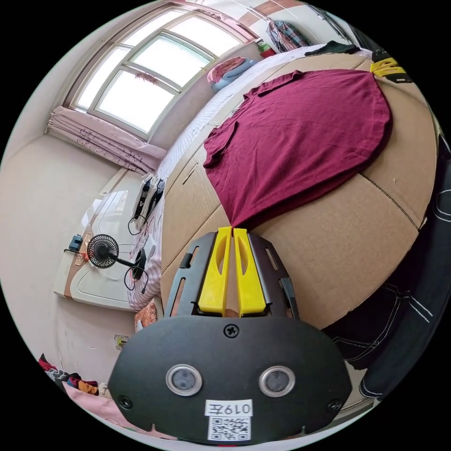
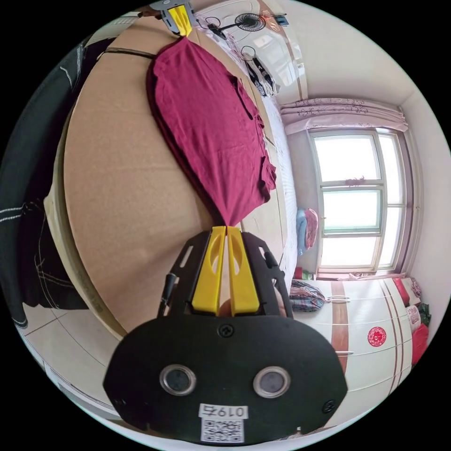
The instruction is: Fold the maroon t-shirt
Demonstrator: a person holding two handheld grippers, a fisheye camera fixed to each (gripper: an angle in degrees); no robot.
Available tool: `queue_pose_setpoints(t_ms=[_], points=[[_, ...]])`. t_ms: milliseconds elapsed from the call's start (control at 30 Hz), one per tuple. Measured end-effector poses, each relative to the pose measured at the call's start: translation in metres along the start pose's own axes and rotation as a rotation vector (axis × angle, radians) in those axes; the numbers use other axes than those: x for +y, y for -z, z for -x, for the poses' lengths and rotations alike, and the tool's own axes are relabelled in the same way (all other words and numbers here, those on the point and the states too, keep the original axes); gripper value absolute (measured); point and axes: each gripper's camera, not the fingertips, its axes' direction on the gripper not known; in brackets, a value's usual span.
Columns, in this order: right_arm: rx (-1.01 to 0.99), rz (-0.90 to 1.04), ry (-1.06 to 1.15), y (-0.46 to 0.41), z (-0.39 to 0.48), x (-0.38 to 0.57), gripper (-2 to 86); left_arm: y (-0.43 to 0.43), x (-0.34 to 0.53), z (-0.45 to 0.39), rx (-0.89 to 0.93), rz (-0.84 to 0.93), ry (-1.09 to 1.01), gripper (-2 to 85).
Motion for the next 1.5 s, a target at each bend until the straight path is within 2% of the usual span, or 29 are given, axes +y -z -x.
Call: queue_pose_setpoints(t_ms=[400,633,800,933,1033,1100,1200,1300,1500], points=[[0.210,0.028,0.202,-0.016,0.068,0.012,-0.4,0.010,-0.006,-0.015,-0.018,0.005,-0.108,0.8],[0.155,0.023,0.102,-0.007,0.056,0.031,4.9,0.013,-0.008,-0.023,-0.070,0.004,-0.193,0.9],[0.000,-0.143,-0.111,0.023,0.016,0.032,4.9,0.015,-0.007,-0.026,-0.086,0.013,-0.314,1.4],[-0.131,-0.294,-0.207,0.040,0.001,0.025,4.1,0.027,-0.008,-0.014,-0.055,-0.026,-0.291,1.8],[-0.182,-0.389,-0.178,0.051,0.007,0.013,3.8,0.052,-0.018,-0.006,0.085,-0.159,-0.237,1.9],[-0.233,-0.437,-0.145,0.055,0.011,0.008,4.0,0.071,-0.028,-0.009,0.243,-0.306,-0.246,2.0],[-0.316,-0.499,-0.105,0.057,0.012,0.005,4.9,0.079,-0.041,-0.017,0.388,-0.417,-0.269,2.0],[-0.386,-0.518,-0.082,0.056,0.010,0.001,5.6,0.079,-0.050,-0.025,0.504,-0.470,-0.297,2.2],[-0.416,-0.498,-0.065,0.046,0.016,-0.004,6.4,0.072,-0.063,-0.039,0.543,-0.456,-0.337,3.0]])
